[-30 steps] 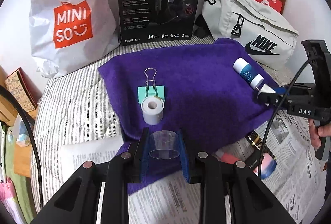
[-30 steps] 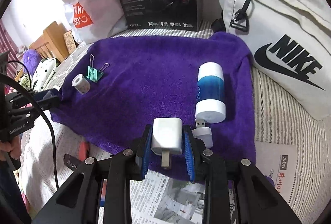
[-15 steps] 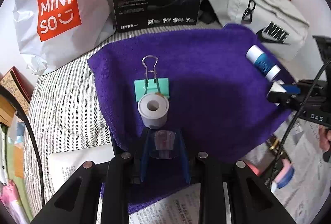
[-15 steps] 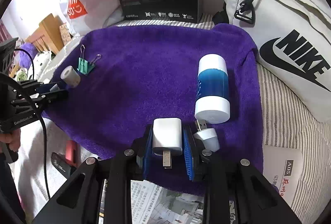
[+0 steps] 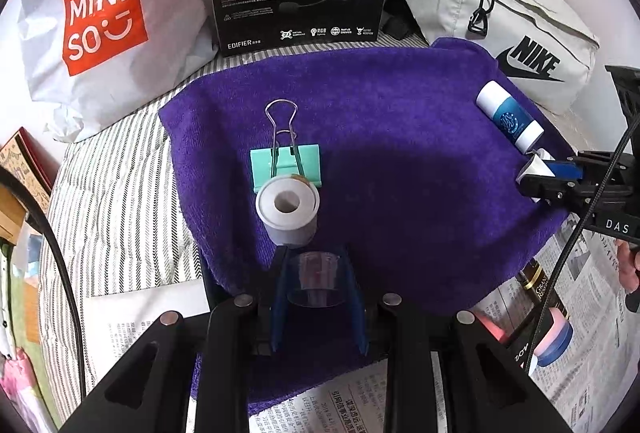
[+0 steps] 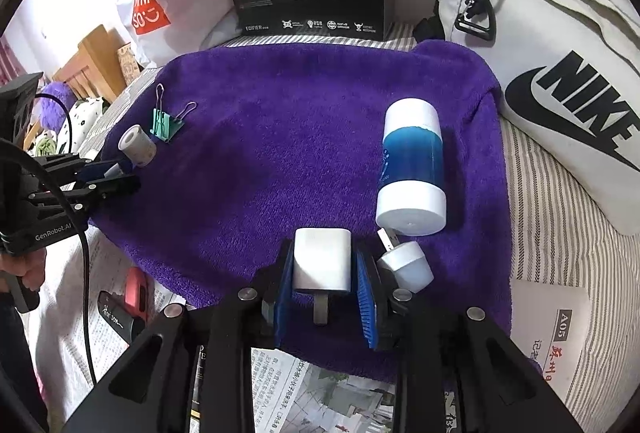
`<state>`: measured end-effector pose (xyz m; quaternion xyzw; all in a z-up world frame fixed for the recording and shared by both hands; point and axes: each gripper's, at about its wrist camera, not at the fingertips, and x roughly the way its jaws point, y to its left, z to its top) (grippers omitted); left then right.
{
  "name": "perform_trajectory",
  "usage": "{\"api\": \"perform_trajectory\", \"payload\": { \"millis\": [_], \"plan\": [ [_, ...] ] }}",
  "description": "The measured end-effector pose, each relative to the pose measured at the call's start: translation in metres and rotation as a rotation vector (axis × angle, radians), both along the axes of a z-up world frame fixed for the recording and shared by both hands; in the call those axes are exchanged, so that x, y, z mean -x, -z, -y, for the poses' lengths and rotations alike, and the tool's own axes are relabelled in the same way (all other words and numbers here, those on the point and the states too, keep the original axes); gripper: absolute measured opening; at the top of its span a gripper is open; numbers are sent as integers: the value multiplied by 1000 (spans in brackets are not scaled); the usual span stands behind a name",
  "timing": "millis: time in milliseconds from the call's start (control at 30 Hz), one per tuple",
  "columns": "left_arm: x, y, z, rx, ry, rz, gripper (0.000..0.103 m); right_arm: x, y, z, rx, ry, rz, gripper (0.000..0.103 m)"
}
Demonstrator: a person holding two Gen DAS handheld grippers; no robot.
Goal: Organize rigid objects
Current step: 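Open the left tool beside the tape roll while the right tool releases the plug near the bottle, then grasp the black Horizon case on the newspaper with the left tool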
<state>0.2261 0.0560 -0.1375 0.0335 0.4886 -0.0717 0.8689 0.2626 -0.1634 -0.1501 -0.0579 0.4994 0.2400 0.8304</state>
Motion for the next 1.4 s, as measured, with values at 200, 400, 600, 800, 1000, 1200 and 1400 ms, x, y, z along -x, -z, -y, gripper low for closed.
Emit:
{"api": "perform_trajectory", "payload": {
  "millis": [200,400,600,800,1000,1200,1400],
  "plan": [
    [0,-1,1,4,-18,-14,29,4,-4,5,1,13,0,45],
    [2,-3,2,6,-34,-29,38,9,-10,13,-4,15,8,49],
    [13,-13,6,0,-13,1,56,21,-19,24,-37,30,27,50],
    [39,-32,10,7,10,64,56,40,-30,34,-18,29,54,54],
    [70,-41,26,0,74,114,56,61,-37,44,-13,28,66,55],
    [92,-32,54,-58,155,112,56,78,-33,55,-23,41,49,55],
    [100,-16,66,-39,227,78,56,88,-26,63,-31,52,24,55]
  ]
}}
